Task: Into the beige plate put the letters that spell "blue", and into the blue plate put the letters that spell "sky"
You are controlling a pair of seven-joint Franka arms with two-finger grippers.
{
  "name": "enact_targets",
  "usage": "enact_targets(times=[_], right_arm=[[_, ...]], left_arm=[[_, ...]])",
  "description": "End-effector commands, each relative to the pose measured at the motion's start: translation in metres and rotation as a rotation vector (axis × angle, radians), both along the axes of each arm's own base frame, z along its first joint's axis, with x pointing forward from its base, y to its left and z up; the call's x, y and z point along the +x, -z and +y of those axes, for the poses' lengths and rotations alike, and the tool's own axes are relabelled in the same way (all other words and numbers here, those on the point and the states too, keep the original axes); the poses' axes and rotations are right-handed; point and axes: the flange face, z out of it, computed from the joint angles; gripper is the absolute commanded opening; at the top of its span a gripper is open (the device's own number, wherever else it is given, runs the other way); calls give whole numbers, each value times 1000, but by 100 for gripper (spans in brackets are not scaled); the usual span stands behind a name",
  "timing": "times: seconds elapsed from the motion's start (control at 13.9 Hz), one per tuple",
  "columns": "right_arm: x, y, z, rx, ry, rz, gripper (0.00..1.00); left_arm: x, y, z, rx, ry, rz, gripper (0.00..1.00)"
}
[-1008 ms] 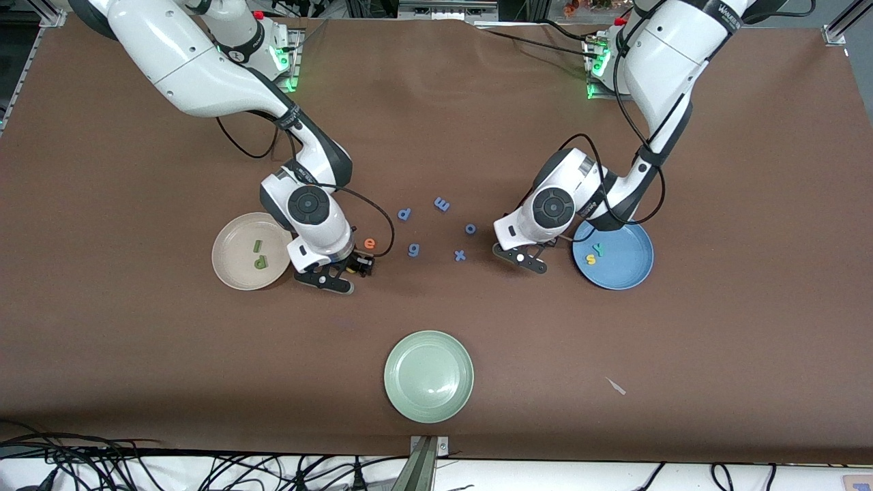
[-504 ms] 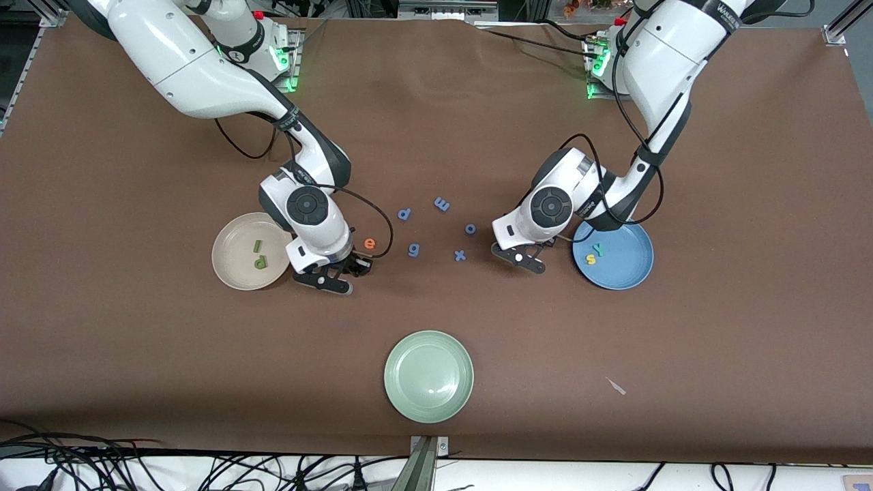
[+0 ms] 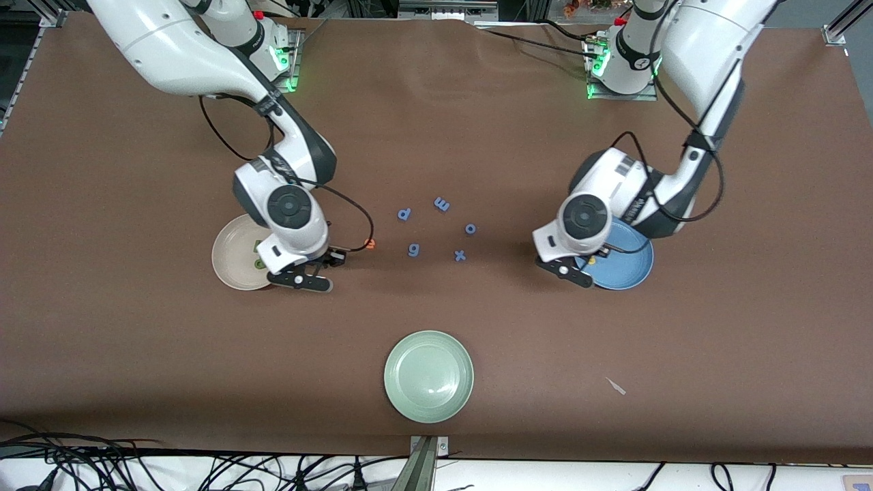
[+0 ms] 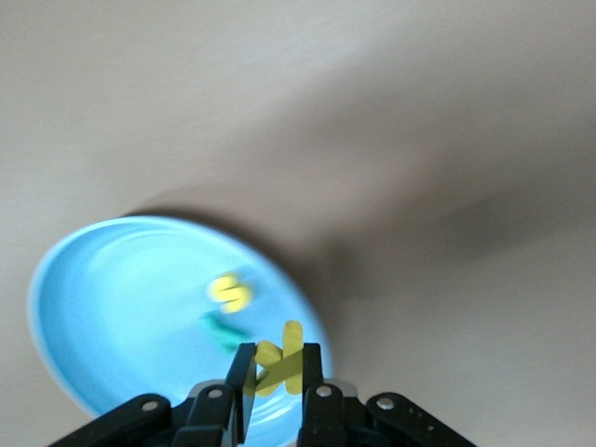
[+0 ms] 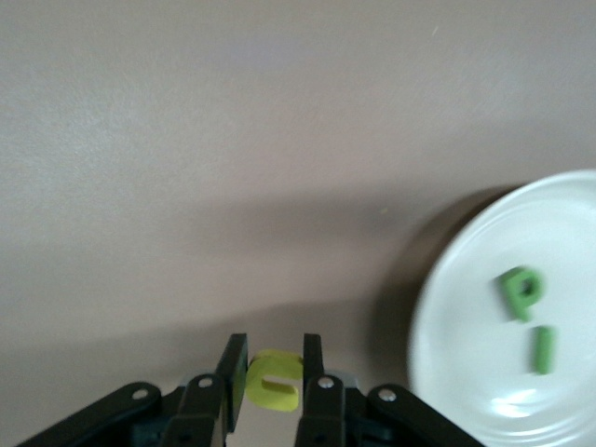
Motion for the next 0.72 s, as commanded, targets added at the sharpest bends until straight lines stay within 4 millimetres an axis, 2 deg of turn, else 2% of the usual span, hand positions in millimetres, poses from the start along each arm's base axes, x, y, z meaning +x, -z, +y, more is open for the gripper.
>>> enact_targets(times=[0.0, 0.07, 0.14, 0.29, 0.36, 0.43, 0.58, 0.65], right_arm=[[-4, -8, -58, -17, -137, 61, 6], [-14, 0, -66, -24, -175, 87, 8], [-17, 6, -78, -35, -170, 97, 11], [-28, 18, -89, -38, -175, 106, 34], [-29, 21, -90, -35, -170, 103, 74], [-29, 21, -89, -35, -159, 102, 90], [-30, 19, -83, -18, -84, 99, 91], [-32, 15, -66, 2, -21, 89, 91]], left_arm=[[16, 5, 72, -17, 90, 55, 48], [22, 5, 94, -37, 98, 64, 99], [25, 2, 102, -53, 94, 64, 100], [26, -8, 99, -62, 86, 50, 100], [29, -23, 95, -74, 77, 32, 100], [32, -38, 88, -88, 69, 15, 100], [40, -77, 81, -111, 41, -7, 100], [45, -102, 79, -123, 20, -8, 100]])
